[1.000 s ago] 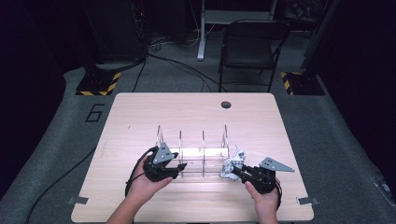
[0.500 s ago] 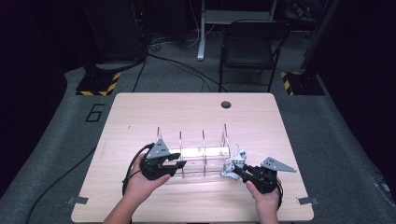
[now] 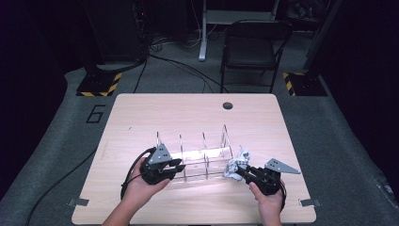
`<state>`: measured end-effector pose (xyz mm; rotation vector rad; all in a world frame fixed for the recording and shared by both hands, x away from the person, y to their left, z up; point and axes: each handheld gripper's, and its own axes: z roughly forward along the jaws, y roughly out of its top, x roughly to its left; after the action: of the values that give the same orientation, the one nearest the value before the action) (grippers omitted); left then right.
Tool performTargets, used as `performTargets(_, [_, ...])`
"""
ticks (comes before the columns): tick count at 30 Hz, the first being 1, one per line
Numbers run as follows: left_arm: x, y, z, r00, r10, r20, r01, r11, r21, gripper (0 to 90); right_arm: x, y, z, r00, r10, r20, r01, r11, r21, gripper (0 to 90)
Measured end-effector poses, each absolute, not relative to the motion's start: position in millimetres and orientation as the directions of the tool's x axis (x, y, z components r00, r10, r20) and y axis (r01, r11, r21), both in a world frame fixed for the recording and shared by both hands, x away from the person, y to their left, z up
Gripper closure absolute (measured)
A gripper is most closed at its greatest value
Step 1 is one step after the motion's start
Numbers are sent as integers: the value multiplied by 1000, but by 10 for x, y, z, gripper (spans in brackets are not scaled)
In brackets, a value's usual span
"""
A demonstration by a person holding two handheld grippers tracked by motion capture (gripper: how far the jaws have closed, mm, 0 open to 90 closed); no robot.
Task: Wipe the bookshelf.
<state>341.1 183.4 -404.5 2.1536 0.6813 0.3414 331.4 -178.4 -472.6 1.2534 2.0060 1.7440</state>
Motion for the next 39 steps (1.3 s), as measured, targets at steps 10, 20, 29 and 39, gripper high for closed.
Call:
performTargets(10, [3310,1713,-4028,851,524,-23,342,-522,781,817,3327,-1807,-4733,-611,706,359,456,-57,888,695])
performTargets(20, [3257,1569,-3921,866,501,0,297,-514,805,742,3358,-1780,-4754,-606,713,352,462,-44,886,693])
performTargets(29, [3359,1439,-3869,860,510,16,292,-518,804,696,3352,-1785,-4766,-603,716,352,466,-42,884,692])
performTargets(39, [3389,1399,-3882,867,499,-7,291,-494,820,735,3358,-1787,-4780,-606,712,353,466,-41,884,692])
